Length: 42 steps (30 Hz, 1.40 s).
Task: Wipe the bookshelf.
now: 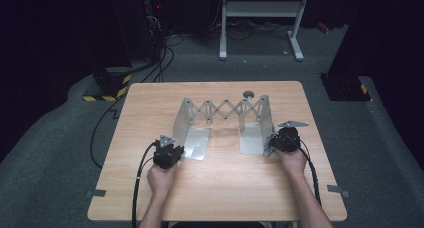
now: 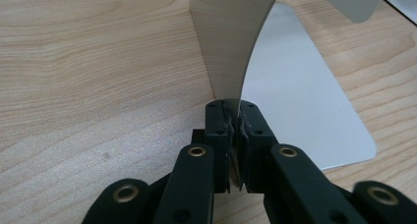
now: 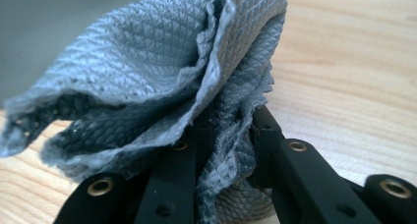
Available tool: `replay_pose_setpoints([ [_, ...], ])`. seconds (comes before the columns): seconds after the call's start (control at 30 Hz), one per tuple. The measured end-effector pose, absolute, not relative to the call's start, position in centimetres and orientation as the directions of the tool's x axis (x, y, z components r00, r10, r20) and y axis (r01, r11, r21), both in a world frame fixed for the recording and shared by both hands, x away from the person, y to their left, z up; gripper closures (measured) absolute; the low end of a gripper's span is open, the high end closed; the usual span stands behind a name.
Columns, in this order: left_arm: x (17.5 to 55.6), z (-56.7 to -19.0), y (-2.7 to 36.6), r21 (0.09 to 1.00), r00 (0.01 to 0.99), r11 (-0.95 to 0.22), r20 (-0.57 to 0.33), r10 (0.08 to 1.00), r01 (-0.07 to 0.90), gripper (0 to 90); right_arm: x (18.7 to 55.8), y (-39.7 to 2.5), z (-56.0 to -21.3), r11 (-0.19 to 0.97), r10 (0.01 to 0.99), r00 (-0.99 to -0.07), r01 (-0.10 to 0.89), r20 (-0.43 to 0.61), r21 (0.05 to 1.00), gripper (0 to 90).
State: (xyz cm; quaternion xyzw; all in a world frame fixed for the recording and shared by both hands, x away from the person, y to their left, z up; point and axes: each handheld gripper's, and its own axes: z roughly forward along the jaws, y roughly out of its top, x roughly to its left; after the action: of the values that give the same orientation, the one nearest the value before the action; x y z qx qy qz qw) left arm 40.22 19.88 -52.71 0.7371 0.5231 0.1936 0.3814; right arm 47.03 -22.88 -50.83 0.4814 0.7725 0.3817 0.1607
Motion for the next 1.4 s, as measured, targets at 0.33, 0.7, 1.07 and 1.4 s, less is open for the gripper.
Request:
replay_pose_setpoints([
  [0.33,40.2,-52.7,19.9,0.765,0.377,-0.162,-0.113,0.919,0.624,84.3,47.6,-23.0,-51.5,0.244,0.869,-0.478,0.637,0.127,0.731,77.2],
  [0.7,40.2,-52.7,19.9,0.765,0.378,-0.161,-0.115,0.919,0.624,84.3,46.8,-23.3,-46.9,0.247,0.861,-0.502,0.553,0.081,0.796,77.1],
  [1.07,40.2,-52.7,19.9,0.765,0.377,-0.162,-0.113,0.919,0.624,84.2,45.9,-23.4,-42.9,0.245,0.854,-0.520,0.462,0.037,0.852,77.1],
  [1.4,40.2,-52.7,19.9,0.764,0.378,-0.160,-0.116,0.919,0.625,84.3,46.5,-23.3,-40.8,0.245,0.853,-0.521,0.419,0.011,0.874,77.1],
])
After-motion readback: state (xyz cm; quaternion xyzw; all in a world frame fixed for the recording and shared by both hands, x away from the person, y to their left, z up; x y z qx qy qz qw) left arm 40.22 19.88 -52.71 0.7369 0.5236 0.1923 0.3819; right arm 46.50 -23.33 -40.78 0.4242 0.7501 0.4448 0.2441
